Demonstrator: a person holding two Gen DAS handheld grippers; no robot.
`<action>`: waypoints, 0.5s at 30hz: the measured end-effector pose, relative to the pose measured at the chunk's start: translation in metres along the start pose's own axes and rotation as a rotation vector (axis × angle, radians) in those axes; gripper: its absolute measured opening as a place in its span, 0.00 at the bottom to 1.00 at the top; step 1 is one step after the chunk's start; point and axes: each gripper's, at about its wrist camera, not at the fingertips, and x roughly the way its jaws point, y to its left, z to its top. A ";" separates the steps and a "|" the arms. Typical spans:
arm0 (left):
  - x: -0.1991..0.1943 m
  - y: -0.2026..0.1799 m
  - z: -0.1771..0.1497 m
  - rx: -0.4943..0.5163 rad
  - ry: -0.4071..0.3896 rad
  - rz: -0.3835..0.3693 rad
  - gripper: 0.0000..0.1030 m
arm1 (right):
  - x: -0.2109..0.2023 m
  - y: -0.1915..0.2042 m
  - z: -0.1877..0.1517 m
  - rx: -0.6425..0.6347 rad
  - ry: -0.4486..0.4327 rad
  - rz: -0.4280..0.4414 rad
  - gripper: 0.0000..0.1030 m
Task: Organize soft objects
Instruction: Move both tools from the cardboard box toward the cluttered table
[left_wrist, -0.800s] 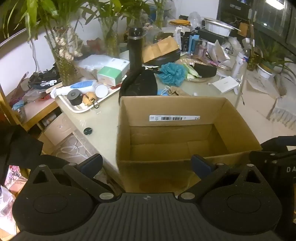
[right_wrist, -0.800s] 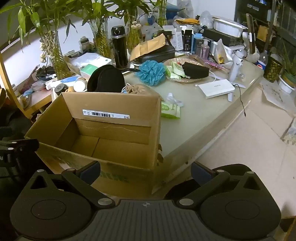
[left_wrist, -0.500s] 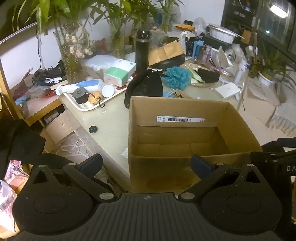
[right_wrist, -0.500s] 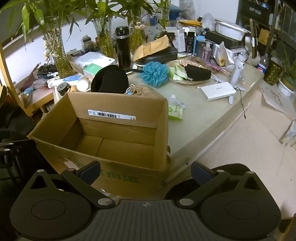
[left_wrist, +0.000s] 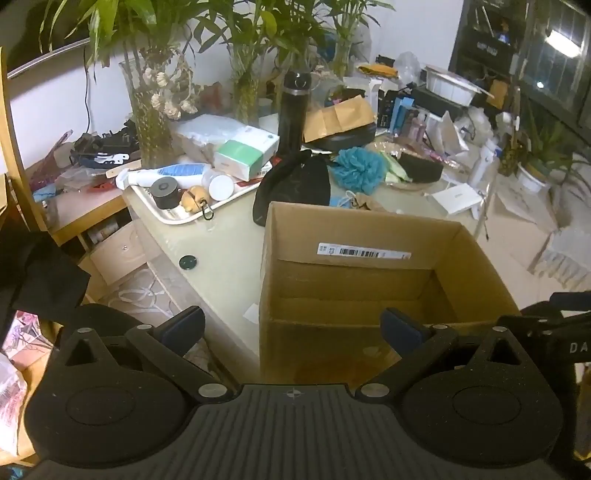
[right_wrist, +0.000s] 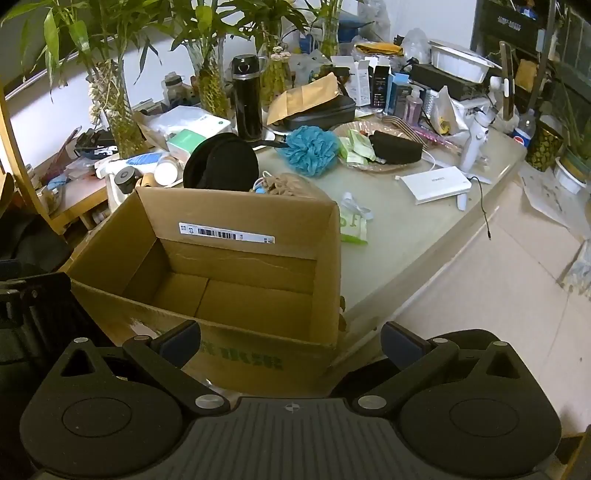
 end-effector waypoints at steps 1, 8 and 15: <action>0.000 0.000 0.000 -0.003 -0.004 -0.001 1.00 | 0.000 0.000 0.000 0.000 0.000 0.000 1.00; 0.000 0.001 -0.001 -0.002 -0.011 0.001 1.00 | 0.000 -0.001 0.000 0.003 0.002 -0.001 1.00; -0.001 0.002 0.000 0.004 -0.008 -0.001 1.00 | 0.003 -0.002 0.000 -0.001 0.010 -0.015 1.00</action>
